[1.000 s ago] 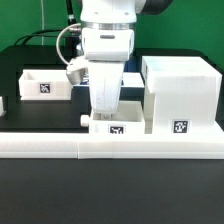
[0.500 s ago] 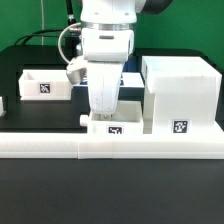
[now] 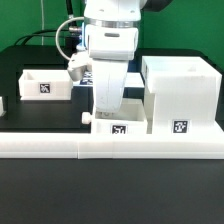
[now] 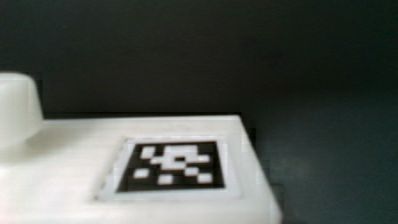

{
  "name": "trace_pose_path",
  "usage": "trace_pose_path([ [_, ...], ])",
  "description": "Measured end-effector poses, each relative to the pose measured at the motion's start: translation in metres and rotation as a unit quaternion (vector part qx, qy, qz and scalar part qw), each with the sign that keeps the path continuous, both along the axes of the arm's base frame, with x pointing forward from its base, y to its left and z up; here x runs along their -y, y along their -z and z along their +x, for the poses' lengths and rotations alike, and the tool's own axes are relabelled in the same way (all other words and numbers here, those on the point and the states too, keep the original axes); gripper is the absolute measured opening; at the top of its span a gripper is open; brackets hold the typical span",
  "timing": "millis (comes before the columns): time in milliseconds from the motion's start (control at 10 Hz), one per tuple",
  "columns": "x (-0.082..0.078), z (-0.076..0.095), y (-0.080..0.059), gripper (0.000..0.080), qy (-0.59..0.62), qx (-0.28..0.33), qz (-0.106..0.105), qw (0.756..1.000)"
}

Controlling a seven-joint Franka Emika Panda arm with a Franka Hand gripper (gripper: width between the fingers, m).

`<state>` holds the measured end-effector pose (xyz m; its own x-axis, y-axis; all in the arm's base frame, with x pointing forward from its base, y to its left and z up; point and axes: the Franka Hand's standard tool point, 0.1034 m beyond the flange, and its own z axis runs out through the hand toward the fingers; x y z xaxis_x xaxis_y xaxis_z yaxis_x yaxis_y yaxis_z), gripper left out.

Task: Assemble drawer

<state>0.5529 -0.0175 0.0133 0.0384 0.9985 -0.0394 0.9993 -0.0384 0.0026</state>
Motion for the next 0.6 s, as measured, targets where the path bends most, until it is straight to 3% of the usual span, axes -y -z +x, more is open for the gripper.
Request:
trace_pose_path([
  [300,0.000,0.000,0.000,0.0042,0.000,0.000,0.000,1.000],
  [600,-0.011,-0.002,-0.002,0.0042,-0.010,-0.011,0.001,1.000],
])
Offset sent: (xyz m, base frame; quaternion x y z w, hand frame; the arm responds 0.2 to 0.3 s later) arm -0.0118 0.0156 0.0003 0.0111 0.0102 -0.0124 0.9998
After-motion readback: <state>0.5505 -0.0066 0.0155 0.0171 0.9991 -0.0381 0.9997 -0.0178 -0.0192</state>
